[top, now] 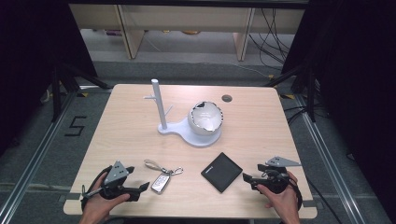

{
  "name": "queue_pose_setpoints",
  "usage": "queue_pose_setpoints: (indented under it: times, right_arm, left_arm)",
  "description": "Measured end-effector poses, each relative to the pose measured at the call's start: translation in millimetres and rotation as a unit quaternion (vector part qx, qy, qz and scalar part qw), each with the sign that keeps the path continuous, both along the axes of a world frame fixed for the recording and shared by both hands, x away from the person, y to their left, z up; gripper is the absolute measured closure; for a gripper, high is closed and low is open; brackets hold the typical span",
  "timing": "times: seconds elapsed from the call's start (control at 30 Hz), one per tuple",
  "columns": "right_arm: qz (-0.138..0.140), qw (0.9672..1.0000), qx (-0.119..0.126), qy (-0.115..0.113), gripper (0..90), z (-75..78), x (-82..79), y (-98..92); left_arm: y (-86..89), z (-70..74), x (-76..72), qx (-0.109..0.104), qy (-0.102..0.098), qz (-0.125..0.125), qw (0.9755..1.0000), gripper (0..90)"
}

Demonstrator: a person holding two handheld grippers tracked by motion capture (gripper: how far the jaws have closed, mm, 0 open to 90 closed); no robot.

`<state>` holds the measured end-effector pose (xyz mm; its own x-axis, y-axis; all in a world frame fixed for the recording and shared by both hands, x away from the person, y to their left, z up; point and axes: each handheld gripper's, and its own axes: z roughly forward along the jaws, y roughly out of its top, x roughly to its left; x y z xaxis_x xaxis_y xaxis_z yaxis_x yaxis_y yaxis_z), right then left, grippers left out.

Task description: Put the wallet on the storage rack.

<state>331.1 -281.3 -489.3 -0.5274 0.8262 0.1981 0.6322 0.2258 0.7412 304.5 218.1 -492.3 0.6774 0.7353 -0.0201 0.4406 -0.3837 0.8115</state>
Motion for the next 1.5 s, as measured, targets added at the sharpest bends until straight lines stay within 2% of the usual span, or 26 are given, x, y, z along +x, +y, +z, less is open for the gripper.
queue_pose_setpoints:
  times: [0.03,0.17,0.33,0.37,0.4,0.5,0.53,0.57,0.7,0.77,0.8,0.83,0.87,0.93,1.0,1.03,1.07,1.13,1.23,1.27,1.3,1.33,1.37,1.4,1.43,1.5]
  right_arm:
    - [-0.001,1.0000,-0.001,-0.001,21.9,0.1,0.0,-0.2]
    - [-0.008,0.9998,0.015,0.006,23.1,-0.1,-1.1,2.5]
    - [-0.003,0.9998,0.019,0.001,24.5,1.1,-0.5,1.6]
    - [0.002,1.0000,0.000,-0.009,24.6,2.3,0.7,-1.3]
    - [0.006,0.9999,0.010,-0.005,24.8,2.3,0.9,-0.7]
    - [0.004,0.9999,0.011,-0.005,25.5,3.3,1.1,-1.2]
    - [0.000,0.9997,0.022,0.008,25.6,3.8,0.1,0.1]
    - [0.007,0.9997,0.024,-0.002,25.6,4.0,1.9,-1.4]
    - [-0.004,0.9996,0.029,0.006,25.8,6.4,1.8,0.3]
    - [-0.004,0.9995,0.030,0.006,26.0,7.4,2.3,0.3]
    - [0.006,0.9999,0.015,-0.004,25.9,8.5,3.7,-2.2]
    - [0.001,0.9997,0.025,0.008,26.0,9.9,2.1,-0.6]
    - [0.008,0.9998,0.019,-0.003,26.2,9.7,3.9,-2.1]
    - [0.009,0.9996,0.025,-0.003,26.7,9.5,4.5,-1.4]
    - [0.011,0.9997,0.020,-0.003,26.8,10.6,4.7,-1.1]
    - [0.003,0.9994,0.032,0.011,26.8,10.4,3.5,1.6]
    - [0.005,0.9994,0.034,0.008,26.8,10.0,4.1,2.4]
    - [0.019,0.9995,0.026,-0.002,26.8,9.8,6.3,1.5]
    - [0.016,0.9998,0.014,-0.005,26.8,12.2,7.1,1.6]
    - [0.019,0.9995,0.025,-0.003,26.8,11.9,8.4,2.6]
    - [0.010,0.9994,0.029,0.018,26.8,14.3,6.6,4.7]
    - [0.020,0.9997,0.013,-0.005,26.8,14.9,9.4,2.4]
    - [0.013,0.9994,0.030,0.006,26.8,15.2,8.8,5.3]
    - [0.022,0.9995,0.022,-0.005,26.8,15.4,11.1,3.4]
    - [0.016,0.9994,0.030,0.010,26.8,17.0,9.5,5.2]
    - [0.021,0.9996,0.020,0.000,26.8,18.2,13.0,4.1]
  left_arm:
    - [-3.4,0.7,-2.3,-0.014,-0.001,0.002,0.9999,18.1]
    - [-8.2,2.9,-6.4,-0.017,-0.007,-0.010,0.9998,21.4]
    - [-18.0,5.5,-12.9,-0.031,-0.010,-0.022,0.9992,27.8]
    - [-20.1,6.0,-13.3,-0.030,-0.012,-0.030,0.9990,28.3]
    - [-24.5,6.1,-15.4,-0.038,-0.011,-0.037,0.9985,28.7]
    - [-28.2,6.1,-16.3,-0.039,-0.012,-0.050,0.9979,34.1]
    - [-31.4,6.8,-17.5,-0.035,-0.010,-0.055,0.9978,34.2]
    - [-34.1,6.9,-18.7,-0.035,-0.011,-0.060,0.9975,35.5]
    - [-41.1,5.0,-20.4,-0.032,-0.009,-0.074,0.9967,39.8]
    - [-44.5,4.4,-21.2,-0.029,-0.008,-0.076,0.9967,40.8]
    - [-46.2,4.1,-22.1,-0.030,-0.004,-0.077,0.9965,42.1]
    - [-48.1,4.0,-22.7,-0.027,-0.001,-0.079,0.9965,42.7]
    - [-48.7,4.1,-23.0,-0.025,0.000,-0.080,0.9965,43.3]
    - [-51.8,2.9,-23.0,-0.032,-0.004,-0.085,0.9959,44.6]
    - [-53.9,3.9,-22.8,-0.023,-0.003,-0.083,0.9962,45.7]
    - [-55.1,3.3,-21.7,-0.029,-0.005,-0.089,0.9956,46.7]
    - [-55.4,3.8,-20.9,-0.025,-0.004,-0.089,0.9957,47.3]
    - [-57.2,3.9,-20.3,-0.026,-0.005,-0.090,0.9956,50.9]
    - [-62.2,4.5,-19.9,-0.025,-0.012,-0.096,0.9950,57.0]
    - [-65.4,4.6,-20.2,-0.026,-0.012,-0.097,0.9949,59.7]
    - [-68.5,5.0,-19.7,-0.018,-0.014,-0.109,0.9938,61.6]
    - [-71.9,4.9,-19.4,-0.020,-0.016,-0.116,0.9929,65.4]
    - [-73.7,5.6,-19.2,-0.017,-0.016,-0.120,0.9925,67.9]
    - [-76.3,5.6,-19.5,-0.019,-0.019,-0.119,0.9926,70.6]
    - [-79.9,6.1,-18.2,-0.013,-0.019,-0.127,0.9916,73.3]
    - [-88.1,4.8,-17.5,-0.018,-0.018,-0.133,0.9909,78.4]
